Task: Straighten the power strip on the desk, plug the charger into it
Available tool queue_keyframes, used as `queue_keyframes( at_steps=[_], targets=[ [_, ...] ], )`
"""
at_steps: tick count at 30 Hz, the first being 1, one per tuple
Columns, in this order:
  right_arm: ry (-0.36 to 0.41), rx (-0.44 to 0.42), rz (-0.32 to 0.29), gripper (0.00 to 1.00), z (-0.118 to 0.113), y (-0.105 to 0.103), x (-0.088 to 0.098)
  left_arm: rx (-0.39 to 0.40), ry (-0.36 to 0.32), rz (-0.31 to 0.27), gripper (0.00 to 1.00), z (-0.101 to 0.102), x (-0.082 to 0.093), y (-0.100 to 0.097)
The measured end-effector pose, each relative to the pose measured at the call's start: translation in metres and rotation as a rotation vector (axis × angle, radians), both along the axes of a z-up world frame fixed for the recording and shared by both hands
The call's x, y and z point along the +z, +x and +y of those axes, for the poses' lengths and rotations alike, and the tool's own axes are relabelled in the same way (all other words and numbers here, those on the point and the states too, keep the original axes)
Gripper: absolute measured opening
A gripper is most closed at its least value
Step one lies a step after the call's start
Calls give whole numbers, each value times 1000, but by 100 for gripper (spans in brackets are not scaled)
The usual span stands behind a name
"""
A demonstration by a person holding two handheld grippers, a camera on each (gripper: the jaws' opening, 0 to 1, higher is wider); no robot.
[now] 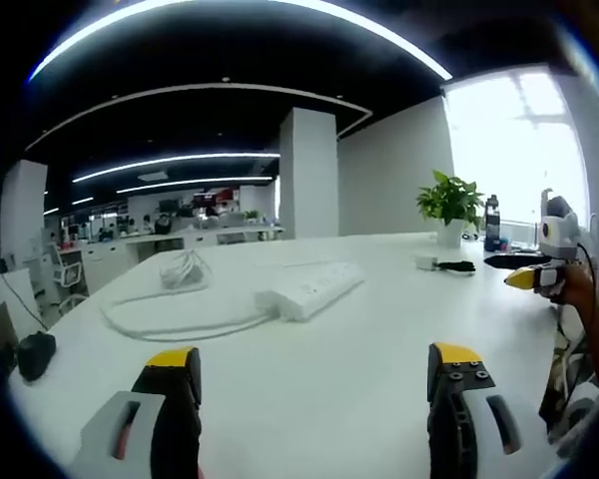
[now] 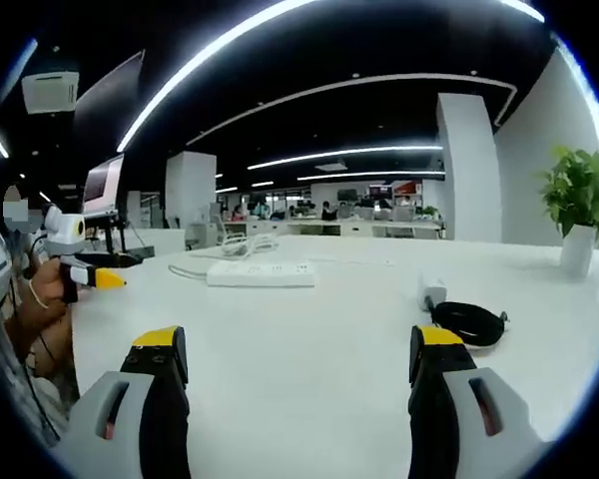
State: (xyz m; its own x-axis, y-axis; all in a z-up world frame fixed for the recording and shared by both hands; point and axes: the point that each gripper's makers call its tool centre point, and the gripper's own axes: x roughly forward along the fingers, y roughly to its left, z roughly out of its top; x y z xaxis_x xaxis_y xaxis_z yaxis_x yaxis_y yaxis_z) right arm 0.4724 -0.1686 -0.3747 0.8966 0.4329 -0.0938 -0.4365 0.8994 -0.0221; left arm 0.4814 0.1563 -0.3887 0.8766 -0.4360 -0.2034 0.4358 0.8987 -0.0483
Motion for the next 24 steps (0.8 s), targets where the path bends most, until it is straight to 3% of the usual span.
queue_keyframes(
  at_steps=[10,24],
  targets=[
    [-9,18,-3,91,2,10,4,-24,-17,32,96,-5,-6,10],
    [-4,73,-43,92,4,28,16,-61,-33,23,94,-8,-1,25]
  ],
)
